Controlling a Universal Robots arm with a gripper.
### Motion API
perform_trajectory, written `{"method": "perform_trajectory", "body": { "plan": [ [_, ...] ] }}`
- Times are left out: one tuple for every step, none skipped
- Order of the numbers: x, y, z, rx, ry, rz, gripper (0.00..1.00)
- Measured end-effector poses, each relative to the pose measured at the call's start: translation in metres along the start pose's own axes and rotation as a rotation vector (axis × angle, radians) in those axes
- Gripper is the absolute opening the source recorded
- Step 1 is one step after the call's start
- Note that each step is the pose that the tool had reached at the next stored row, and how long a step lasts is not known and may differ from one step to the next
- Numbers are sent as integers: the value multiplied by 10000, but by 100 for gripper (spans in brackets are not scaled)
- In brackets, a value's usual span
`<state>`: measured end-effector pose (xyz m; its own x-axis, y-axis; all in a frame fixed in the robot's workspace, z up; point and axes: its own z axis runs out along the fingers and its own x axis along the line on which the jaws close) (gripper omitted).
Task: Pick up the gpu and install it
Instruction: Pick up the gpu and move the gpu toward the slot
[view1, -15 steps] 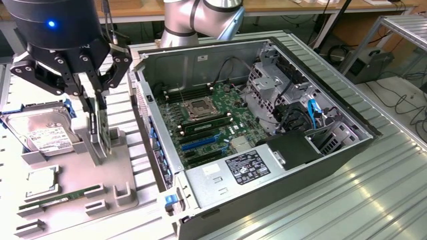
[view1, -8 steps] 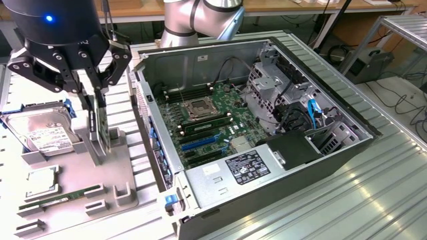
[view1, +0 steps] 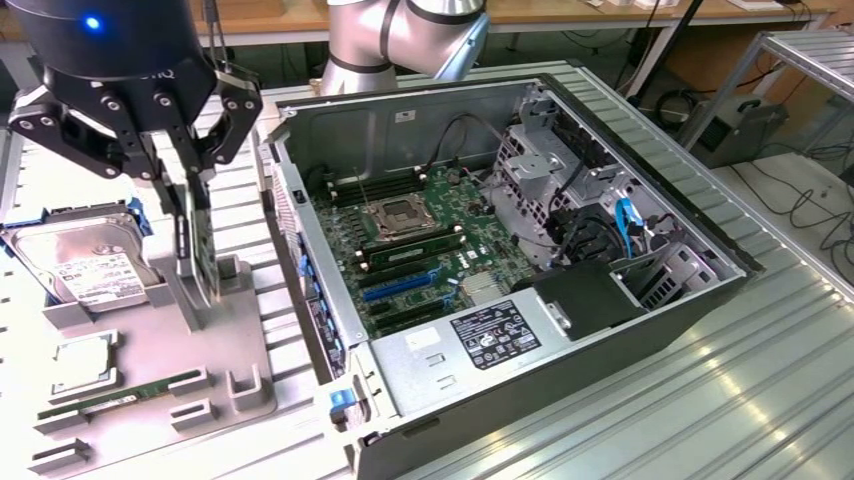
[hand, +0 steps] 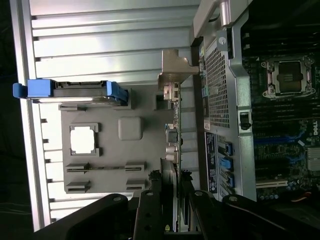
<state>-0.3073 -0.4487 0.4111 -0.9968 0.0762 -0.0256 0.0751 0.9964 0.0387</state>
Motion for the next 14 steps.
{"method": "perform_trajectory", "body": {
  "plan": [
    [0, 0, -6, -1, -1, -1, 26],
    [0, 0, -13, -1, 0, -1, 26],
    [-1, 1, -20, -1, 0, -1, 26],
    [-1, 1, -27, 0, 0, -1, 26],
    [-1, 1, -33, 0, 0, -1, 26],
    [-1, 2, -39, 0, 0, -1, 26],
    [-1, 2, -45, -1, 0, -1, 26],
    [-1, 2, -51, 0, 0, -1, 26],
    [-1, 2, -58, 0, 0, -1, 26],
    [-2, 2, -64, 0, 0, -1, 26],
    [-2, 3, -72, 0, 0, -1, 26],
    [-2, 3, -79, 0, 0, -1, 26],
    [-2, 3, -87, 0, 1, 0, 26],
    [-3, 4, -94, 0, 0, -1, 26]
  ]
}}
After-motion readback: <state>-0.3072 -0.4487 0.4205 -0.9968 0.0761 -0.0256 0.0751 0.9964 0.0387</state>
